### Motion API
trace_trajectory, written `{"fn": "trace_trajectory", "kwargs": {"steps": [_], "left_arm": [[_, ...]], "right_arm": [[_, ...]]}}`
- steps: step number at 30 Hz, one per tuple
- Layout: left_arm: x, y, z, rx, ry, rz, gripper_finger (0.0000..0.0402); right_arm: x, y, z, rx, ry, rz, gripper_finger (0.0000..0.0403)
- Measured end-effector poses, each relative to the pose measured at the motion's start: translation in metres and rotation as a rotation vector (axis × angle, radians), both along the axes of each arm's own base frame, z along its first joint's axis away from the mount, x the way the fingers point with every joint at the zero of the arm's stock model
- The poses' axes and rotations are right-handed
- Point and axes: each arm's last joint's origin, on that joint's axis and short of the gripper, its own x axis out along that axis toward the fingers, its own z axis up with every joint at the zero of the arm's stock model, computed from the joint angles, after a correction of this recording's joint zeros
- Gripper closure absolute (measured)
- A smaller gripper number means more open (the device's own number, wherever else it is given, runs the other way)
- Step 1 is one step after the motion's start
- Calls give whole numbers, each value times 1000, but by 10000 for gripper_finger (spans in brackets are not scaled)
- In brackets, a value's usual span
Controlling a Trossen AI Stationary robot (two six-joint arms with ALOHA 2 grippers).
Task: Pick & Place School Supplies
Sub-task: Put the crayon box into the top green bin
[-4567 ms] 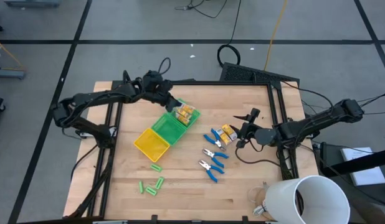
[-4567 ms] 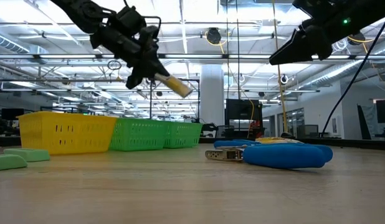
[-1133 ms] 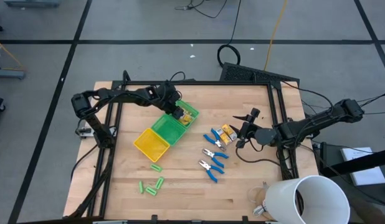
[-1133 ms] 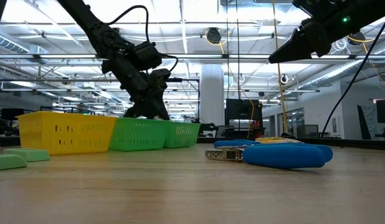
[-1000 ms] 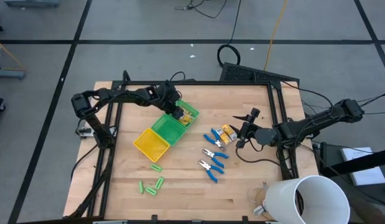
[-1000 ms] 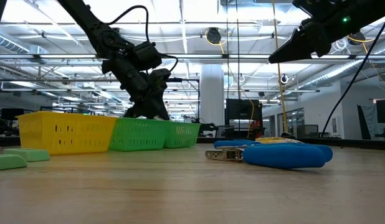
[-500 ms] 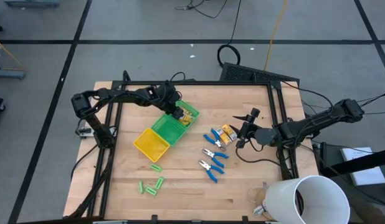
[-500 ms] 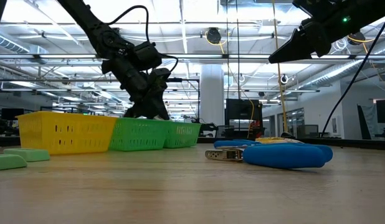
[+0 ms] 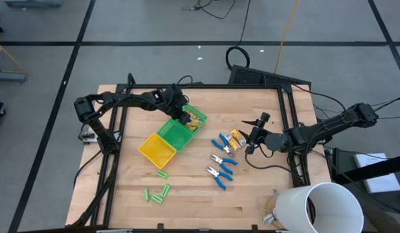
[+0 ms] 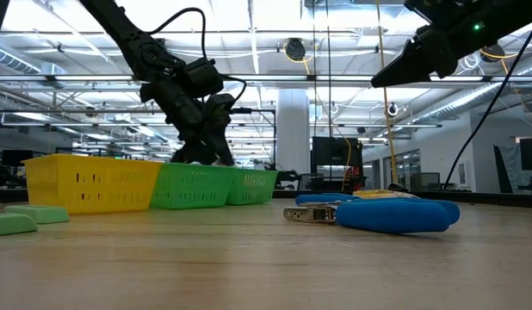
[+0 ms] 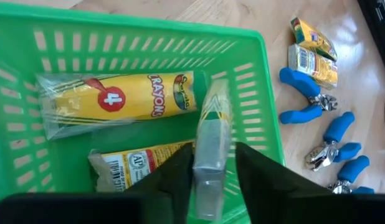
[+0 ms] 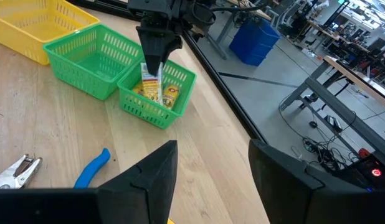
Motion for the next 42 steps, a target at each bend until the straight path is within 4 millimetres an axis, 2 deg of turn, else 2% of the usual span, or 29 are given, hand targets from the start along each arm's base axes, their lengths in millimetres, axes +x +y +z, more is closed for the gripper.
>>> {"fn": "trace_trajectory", "kwargs": {"steps": [6,11,17,22,25,29,33,36,38,40,42], "left_arm": [[0,0,0,-6,-2,8,179],[-5,9,5,-9,-23,51,129],[-22,25,30,31,-95,130,98],[-37,26,67,137,-220,143,87],[-41,14,94,250,-318,83,85],[-42,-17,124,437,-415,-20,88],[-41,-49,141,666,-420,-40,97],[-37,-69,133,764,-456,-48,105],[-35,-79,120,781,-512,-67,109],[-35,-86,108,793,-579,-74,113],[-38,-92,97,808,-640,-69,117]], "right_arm": [[0,0,0,0,0,0,213],[0,0,0,1,0,1,214],[0,0,0,2,-3,1,211],[0,0,0,44,-30,-15,216],[0,0,0,39,-29,-13,217],[0,0,0,38,-28,-12,218],[0,0,0,106,-70,-27,218],[1,3,-1,205,-87,32,218],[3,5,-4,285,-103,69,218],[1,5,-17,364,-117,44,219],[-3,4,-41,436,-104,-10,220]]}}
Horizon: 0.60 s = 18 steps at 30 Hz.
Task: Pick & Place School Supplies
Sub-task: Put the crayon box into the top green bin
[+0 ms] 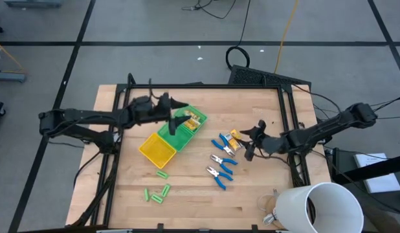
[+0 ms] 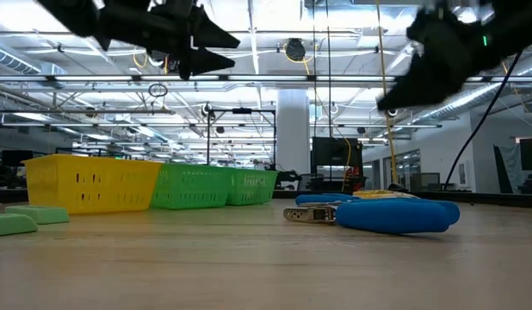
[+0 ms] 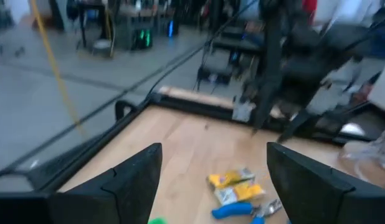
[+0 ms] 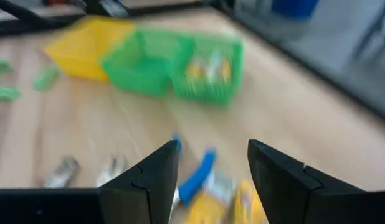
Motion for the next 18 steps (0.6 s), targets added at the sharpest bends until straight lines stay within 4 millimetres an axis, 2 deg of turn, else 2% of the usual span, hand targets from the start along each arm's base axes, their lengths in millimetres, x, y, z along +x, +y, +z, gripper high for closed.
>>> {"fn": "trace_trajectory", "kwargs": {"steps": [3,6,13,18], "left_arm": [[-5,-3,-12,-2,-76,-5,123],[-8,-2,-11,-35,-134,12,126],[-6,-2,-15,-68,-133,12,114],[-5,-2,-18,-122,-123,13,106]], "right_arm": [[-11,-3,-40,25,75,-38,220],[-17,-9,-61,-3,83,-91,223],[-15,-21,-79,75,88,-156,241],[-11,-19,-92,186,117,-151,241]]}}
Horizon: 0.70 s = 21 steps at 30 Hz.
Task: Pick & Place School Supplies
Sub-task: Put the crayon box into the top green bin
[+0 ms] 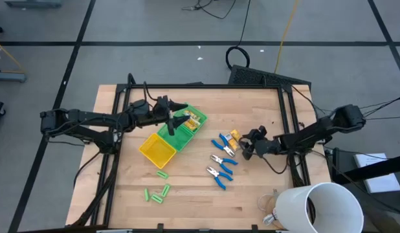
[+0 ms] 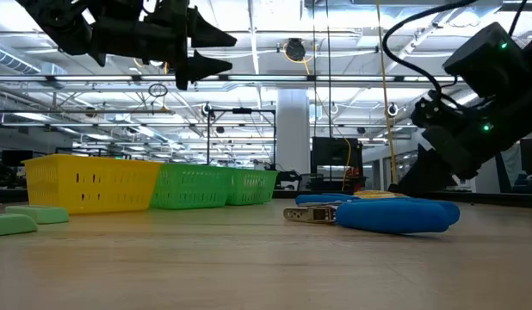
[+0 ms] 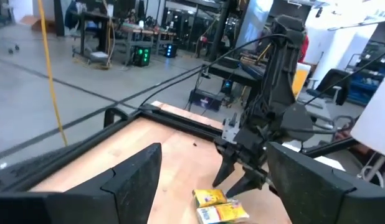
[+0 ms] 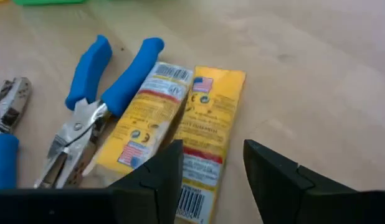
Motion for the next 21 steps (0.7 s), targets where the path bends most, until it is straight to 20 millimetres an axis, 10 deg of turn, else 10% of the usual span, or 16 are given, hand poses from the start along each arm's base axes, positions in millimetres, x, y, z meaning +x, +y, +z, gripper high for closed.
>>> {"fn": "trace_trajectory", "kwargs": {"steps": [21], "left_arm": [[0,0,-1,-111,-11,0,127]], "right_arm": [[5,6,-9,110,11,104,240]]}}
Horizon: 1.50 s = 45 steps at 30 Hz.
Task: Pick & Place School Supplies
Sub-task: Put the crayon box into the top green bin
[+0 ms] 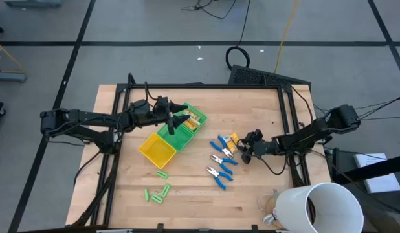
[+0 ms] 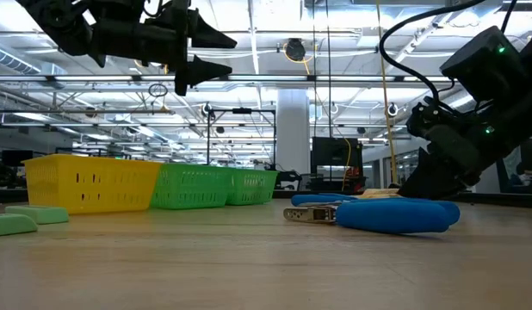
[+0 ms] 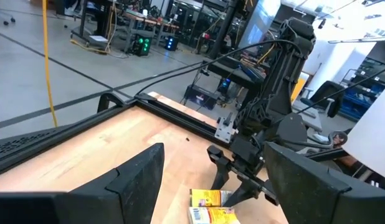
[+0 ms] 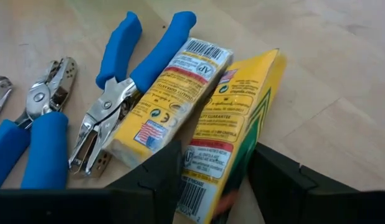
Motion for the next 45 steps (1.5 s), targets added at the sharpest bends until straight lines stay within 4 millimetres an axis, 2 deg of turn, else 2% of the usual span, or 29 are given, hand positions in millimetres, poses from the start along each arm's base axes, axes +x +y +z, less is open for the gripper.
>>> {"fn": "trace_trajectory", "kwargs": {"steps": [8,17,26,39,45], "left_arm": [[0,0,0,2,0,0,112],[0,0,0,2,1,0,99],[0,0,0,2,0,0,108],[0,0,0,-3,-1,0,113],[0,0,0,2,0,0,100]], "right_arm": [[0,1,0,20,1,12,275],[4,-1,3,-42,-23,77,305],[5,-2,5,-97,-34,94,317],[4,-9,8,-330,-20,-61,317],[8,-9,14,-457,-24,11,317]]}}
